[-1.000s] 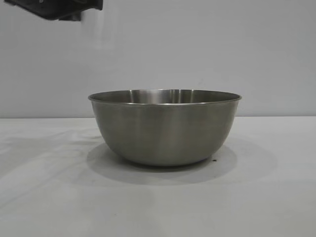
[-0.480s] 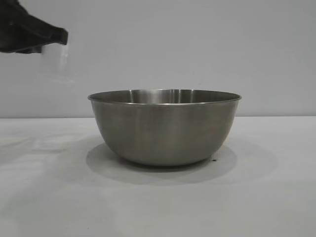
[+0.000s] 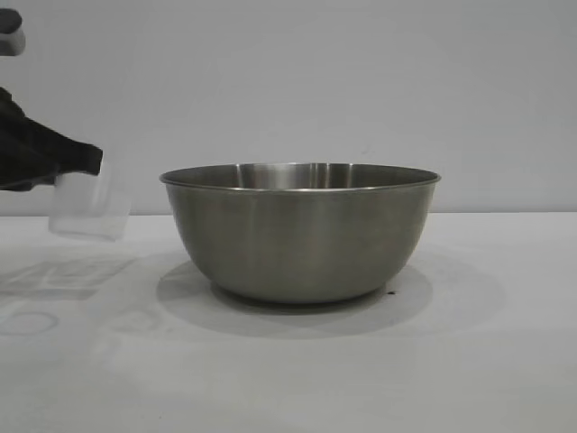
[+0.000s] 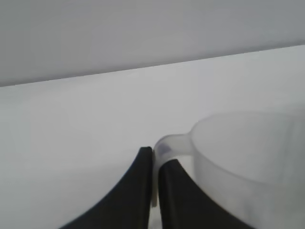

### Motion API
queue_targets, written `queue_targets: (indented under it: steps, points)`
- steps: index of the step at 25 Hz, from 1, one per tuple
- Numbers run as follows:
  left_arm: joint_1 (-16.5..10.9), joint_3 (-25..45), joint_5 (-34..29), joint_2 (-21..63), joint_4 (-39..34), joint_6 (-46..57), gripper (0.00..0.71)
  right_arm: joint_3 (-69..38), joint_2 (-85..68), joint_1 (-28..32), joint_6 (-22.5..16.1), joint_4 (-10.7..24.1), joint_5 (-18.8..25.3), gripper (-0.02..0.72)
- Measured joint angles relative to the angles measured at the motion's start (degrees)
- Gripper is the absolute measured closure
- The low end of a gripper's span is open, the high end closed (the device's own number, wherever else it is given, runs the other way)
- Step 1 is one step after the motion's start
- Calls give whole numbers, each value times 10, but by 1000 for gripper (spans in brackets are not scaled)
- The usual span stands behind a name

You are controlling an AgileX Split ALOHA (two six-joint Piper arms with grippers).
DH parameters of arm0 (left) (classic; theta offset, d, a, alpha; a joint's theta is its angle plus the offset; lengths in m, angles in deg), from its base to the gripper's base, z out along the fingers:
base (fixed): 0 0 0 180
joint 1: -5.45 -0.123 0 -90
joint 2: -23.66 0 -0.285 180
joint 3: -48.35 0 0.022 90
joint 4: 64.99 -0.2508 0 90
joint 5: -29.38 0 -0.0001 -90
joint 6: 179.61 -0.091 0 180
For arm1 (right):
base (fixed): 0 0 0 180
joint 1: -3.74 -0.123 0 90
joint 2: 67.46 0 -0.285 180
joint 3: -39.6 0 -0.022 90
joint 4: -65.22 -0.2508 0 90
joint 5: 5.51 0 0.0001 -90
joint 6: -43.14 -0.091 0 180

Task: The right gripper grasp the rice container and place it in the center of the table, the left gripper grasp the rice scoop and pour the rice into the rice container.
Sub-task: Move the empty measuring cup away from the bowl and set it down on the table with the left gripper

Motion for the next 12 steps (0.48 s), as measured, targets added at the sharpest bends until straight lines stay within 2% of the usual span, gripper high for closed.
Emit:
queue_targets:
  steps: [3,10,11,12]
  points:
    - [0,0,0,-18,0,0,710,0,0,0,0,0,0,114]
    - [0,0,0,-26,11,0,415,0,0,0,0,0,0,114]
    - [0,2,0,-26,11,0,381,0,0,0,0,0,0,114]
    - [0,4,0,-26,11,0,386,0,0,0,0,0,0,114]
